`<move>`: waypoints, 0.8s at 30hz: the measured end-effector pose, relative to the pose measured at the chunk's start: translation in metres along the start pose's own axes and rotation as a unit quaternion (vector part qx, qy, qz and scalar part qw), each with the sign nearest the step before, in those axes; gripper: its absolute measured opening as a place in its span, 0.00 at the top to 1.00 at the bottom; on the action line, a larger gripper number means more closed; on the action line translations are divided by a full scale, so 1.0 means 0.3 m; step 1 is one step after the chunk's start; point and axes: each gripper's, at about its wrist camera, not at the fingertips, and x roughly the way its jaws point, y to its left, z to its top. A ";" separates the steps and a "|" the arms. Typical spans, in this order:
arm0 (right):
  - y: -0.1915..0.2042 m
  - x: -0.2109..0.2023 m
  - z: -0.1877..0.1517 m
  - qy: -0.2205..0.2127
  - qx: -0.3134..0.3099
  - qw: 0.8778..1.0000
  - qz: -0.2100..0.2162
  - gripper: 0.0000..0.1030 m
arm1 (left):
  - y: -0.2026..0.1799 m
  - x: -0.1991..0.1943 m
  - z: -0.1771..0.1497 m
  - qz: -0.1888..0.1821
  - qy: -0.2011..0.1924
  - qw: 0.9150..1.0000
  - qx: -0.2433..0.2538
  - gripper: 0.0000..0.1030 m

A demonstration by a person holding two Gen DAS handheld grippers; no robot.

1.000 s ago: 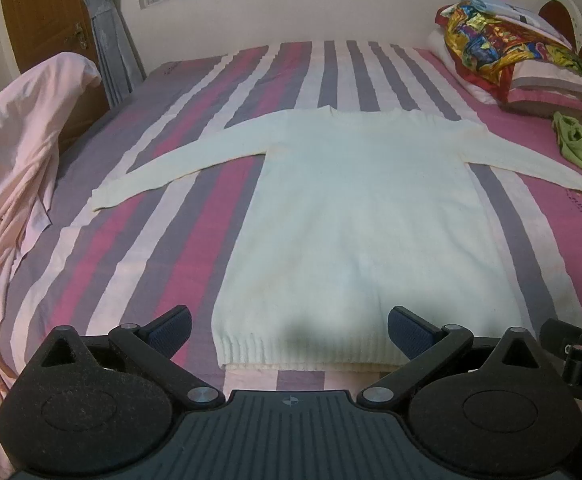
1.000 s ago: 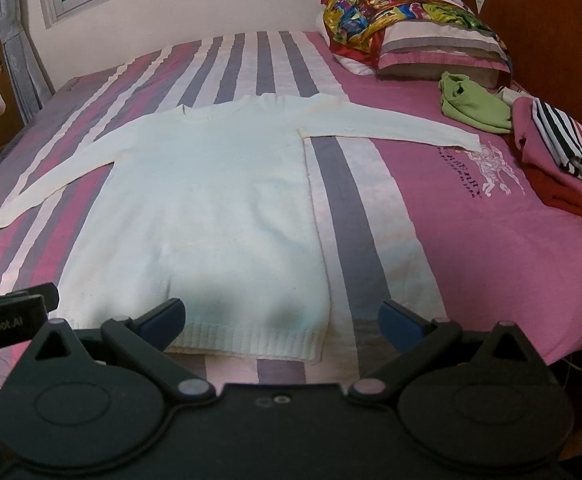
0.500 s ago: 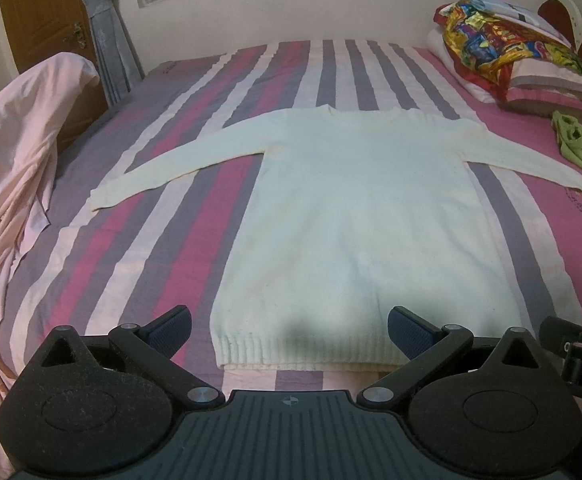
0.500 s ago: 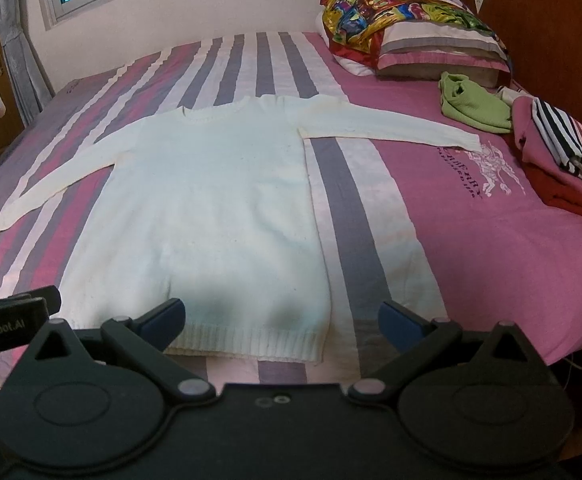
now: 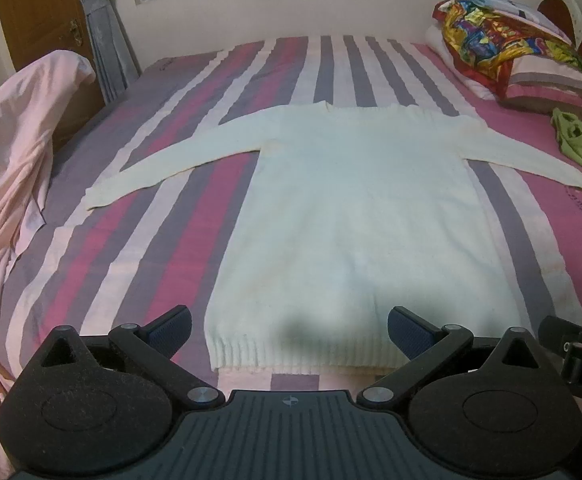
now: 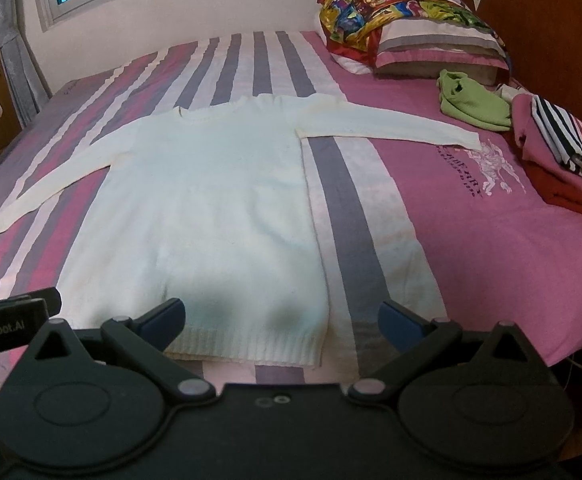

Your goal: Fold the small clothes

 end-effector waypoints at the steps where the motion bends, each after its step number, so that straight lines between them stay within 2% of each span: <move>1: -0.004 0.001 0.000 0.000 0.001 1.000 0.000 0.01 | -0.002 0.002 0.001 0.000 0.001 1.000 0.000 0.00; 14: -0.021 0.047 0.020 -0.003 0.012 1.000 -0.001 0.01 | -0.021 0.068 0.034 -0.004 0.012 1.000 0.002 0.00; 24: -0.074 0.123 0.073 -0.009 0.037 0.999 -0.001 0.01 | -0.066 0.164 0.119 -0.011 0.013 1.000 0.007 0.00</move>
